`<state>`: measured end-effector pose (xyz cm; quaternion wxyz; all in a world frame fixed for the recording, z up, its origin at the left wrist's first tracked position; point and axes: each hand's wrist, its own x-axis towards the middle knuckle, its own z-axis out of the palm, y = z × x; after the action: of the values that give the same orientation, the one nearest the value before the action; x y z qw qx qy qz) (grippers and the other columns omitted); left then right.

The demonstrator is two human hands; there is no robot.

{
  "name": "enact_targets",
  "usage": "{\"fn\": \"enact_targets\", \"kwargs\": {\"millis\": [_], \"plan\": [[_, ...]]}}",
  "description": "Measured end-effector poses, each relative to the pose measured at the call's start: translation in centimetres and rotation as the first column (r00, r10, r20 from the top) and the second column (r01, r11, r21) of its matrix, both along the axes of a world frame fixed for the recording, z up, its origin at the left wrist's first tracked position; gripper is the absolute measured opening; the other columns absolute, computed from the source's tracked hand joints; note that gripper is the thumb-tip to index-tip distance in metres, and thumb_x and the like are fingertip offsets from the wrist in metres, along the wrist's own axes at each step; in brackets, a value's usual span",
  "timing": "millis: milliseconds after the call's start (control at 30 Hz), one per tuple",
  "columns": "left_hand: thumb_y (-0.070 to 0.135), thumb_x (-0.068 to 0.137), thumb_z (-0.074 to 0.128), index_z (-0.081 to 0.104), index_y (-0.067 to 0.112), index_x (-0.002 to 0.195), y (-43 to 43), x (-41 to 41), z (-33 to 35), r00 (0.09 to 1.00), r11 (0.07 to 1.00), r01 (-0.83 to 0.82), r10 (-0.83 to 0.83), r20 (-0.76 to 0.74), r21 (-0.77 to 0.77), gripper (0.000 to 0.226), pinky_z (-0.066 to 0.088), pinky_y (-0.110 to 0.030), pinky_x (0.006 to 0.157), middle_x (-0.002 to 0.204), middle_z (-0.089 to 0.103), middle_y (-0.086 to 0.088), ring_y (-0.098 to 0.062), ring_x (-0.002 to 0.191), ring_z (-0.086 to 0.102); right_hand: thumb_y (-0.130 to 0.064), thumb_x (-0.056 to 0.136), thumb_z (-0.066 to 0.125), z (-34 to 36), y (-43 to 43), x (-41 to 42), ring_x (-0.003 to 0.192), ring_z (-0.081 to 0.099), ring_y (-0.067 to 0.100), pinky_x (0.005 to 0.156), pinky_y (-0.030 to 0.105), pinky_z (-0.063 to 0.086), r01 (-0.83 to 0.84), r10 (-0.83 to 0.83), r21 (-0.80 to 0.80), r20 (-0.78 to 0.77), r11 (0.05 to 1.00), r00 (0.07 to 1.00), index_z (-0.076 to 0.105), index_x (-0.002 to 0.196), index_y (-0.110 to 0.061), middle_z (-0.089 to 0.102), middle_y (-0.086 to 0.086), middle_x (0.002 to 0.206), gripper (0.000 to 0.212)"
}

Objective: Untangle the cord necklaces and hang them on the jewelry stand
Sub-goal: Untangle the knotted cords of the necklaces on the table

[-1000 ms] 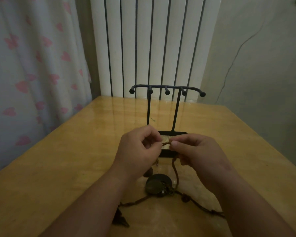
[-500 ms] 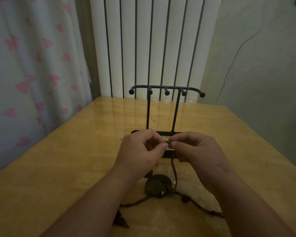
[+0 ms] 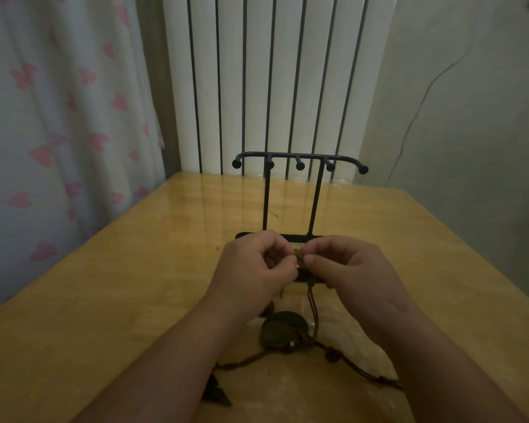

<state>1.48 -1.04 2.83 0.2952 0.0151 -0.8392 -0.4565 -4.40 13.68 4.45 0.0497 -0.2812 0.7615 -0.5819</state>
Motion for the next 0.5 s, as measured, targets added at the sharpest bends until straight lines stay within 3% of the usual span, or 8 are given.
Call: {"fn": "enact_targets", "kwargs": {"millis": [100,200,333,500], "plan": [[0.012,0.084,0.067,0.063,0.029,0.074,-0.01,0.07,0.12,1.000,1.000,0.019,-0.018,-0.009,0.016,0.020,0.043,-0.011,0.052,0.063,0.058,0.011,0.001,0.059,0.054,-0.017,0.089,0.064,0.00,-0.01,0.12,0.077,0.067,0.002,0.063,0.013,0.051,-0.002,0.002,0.009,-0.027,1.000,1.000,0.071,0.086,-0.026,0.072,-0.008,0.082,0.012],[0.012,0.085,0.066,0.061,0.029,0.073,-0.06,0.11,0.18,1.000,1.000,0.029,-0.029,-0.010,0.003,0.021,0.042,-0.012,0.052,0.064,0.057,0.010,0.001,0.058,0.052,-0.024,0.088,0.063,-0.10,0.01,-0.02,0.079,0.067,0.008,0.071,0.027,0.058,0.047,-0.030,0.101,-0.160,0.994,0.987,0.069,0.087,-0.032,0.071,-0.005,0.082,0.009],[0.012,0.086,0.065,0.059,0.030,0.075,-0.19,0.04,0.01,0.999,0.998,0.053,-0.053,0.012,-0.022,0.022,0.042,-0.013,0.053,0.066,0.056,0.010,0.000,0.060,0.051,-0.026,0.086,0.062,0.24,0.31,0.14,0.069,0.056,-0.002,0.060,0.012,0.047,0.093,-0.013,0.205,-0.361,0.974,0.932,0.062,0.079,-0.041,0.060,-0.015,0.070,0.016],[0.011,0.085,0.064,0.056,0.033,0.073,-0.30,-0.22,-0.16,0.995,0.991,0.084,-0.079,0.056,-0.100,0.026,0.040,-0.013,0.054,0.068,0.053,0.011,0.000,0.061,0.050,-0.028,0.084,0.065,0.53,0.61,0.18,0.082,0.053,-0.006,0.059,0.012,0.046,0.124,0.058,0.333,-0.488,0.935,0.871,0.057,0.078,-0.045,0.057,-0.020,0.075,0.019]]}}
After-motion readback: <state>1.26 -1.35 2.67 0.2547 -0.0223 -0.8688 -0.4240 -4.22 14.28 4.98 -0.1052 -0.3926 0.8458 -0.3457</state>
